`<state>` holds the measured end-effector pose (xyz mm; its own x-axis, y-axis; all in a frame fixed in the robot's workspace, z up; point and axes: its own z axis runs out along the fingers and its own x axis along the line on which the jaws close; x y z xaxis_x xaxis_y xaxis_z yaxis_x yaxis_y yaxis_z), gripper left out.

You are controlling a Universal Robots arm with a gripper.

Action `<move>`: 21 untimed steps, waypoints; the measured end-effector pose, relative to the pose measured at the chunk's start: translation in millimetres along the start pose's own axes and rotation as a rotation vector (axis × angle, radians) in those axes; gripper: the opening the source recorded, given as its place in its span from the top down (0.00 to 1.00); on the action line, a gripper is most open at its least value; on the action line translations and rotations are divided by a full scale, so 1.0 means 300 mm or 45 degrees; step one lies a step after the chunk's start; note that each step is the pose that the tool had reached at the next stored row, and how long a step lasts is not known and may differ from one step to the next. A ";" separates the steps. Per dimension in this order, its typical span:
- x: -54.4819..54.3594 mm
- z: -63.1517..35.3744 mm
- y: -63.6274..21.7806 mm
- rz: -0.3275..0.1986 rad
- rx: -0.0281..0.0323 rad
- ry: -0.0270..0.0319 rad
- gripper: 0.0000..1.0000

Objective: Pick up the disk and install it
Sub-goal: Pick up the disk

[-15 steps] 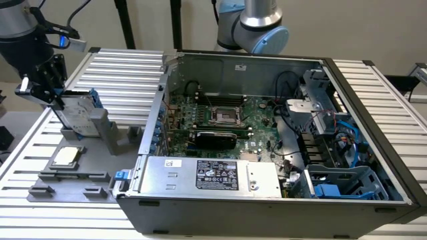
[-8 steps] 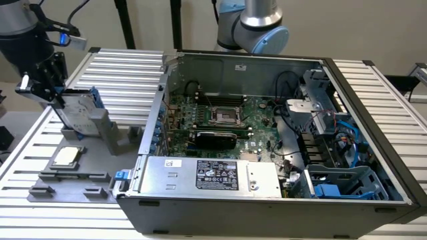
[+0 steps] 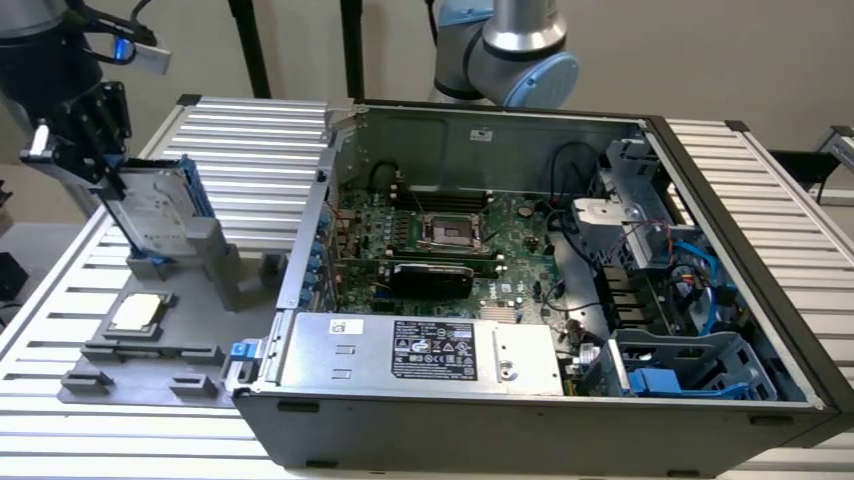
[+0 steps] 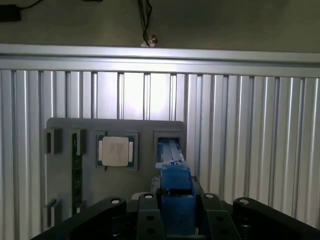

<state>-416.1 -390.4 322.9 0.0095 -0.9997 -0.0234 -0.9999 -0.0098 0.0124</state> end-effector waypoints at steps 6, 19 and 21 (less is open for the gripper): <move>-0.002 -0.090 -0.022 0.000 -0.0001 -0.0016 0.67; -0.005 -0.284 -0.146 0.000 0.0000 -0.0087 0.67; -0.005 -0.309 -0.176 -0.001 0.0001 -0.0127 0.67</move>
<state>-362.2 -390.4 414.9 0.0101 -0.9994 -0.0334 -0.9999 -0.0105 0.0123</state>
